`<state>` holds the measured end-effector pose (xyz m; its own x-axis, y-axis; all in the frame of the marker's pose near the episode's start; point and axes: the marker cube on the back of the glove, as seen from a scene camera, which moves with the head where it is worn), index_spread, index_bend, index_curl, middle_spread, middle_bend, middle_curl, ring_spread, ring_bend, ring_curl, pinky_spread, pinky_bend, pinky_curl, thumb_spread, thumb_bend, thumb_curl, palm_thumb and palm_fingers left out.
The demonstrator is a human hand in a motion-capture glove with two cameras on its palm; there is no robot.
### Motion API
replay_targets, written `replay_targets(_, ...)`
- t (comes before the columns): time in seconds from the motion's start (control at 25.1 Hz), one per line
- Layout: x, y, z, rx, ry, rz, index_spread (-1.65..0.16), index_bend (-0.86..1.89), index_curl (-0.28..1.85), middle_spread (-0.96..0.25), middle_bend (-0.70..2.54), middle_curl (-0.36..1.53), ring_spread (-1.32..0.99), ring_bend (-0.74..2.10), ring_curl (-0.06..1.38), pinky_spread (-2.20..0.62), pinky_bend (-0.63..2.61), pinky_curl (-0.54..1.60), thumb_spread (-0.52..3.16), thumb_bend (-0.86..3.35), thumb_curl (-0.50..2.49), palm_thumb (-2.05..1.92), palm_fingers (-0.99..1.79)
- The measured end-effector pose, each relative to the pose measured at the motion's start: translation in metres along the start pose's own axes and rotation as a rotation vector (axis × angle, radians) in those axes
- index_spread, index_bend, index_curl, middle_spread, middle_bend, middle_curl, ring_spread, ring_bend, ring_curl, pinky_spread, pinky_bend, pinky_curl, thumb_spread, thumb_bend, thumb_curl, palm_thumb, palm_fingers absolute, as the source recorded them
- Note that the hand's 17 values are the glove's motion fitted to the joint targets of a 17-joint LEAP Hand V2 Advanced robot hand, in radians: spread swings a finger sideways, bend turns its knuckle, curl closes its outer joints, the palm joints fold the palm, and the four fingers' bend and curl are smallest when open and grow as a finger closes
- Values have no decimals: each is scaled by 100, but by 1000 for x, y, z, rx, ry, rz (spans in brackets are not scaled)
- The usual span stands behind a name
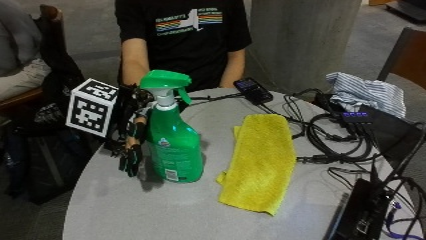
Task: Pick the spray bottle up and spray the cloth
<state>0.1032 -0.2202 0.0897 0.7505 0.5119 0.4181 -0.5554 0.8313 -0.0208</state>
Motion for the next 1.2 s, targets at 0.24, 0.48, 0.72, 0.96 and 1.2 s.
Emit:
replay_targets(0.24,-2,-10,12,-13,-27,1,-38,12,21,10,27,39,11,20,28,36,61,36,81,-3,38,66,13)
replay_targets(0.48,-1,-16,19,-31,-61,-8,-38,15,23,9,25,38,12,18,28,37,62,37,80,-3,37,68,14)
replay_targets(0.72,-1,-20,23,-59,-116,-18,-40,22,27,9,23,37,13,14,25,39,57,36,79,-3,37,69,11)
replay_targets(0.96,-1,-20,29,-81,-146,-56,-40,16,26,-2,26,37,9,30,27,36,56,33,78,0,39,80,52)
replay_targets(1.2,-2,-16,31,-53,-129,-89,-34,16,29,-5,28,39,1,47,32,24,48,31,80,3,43,92,90)
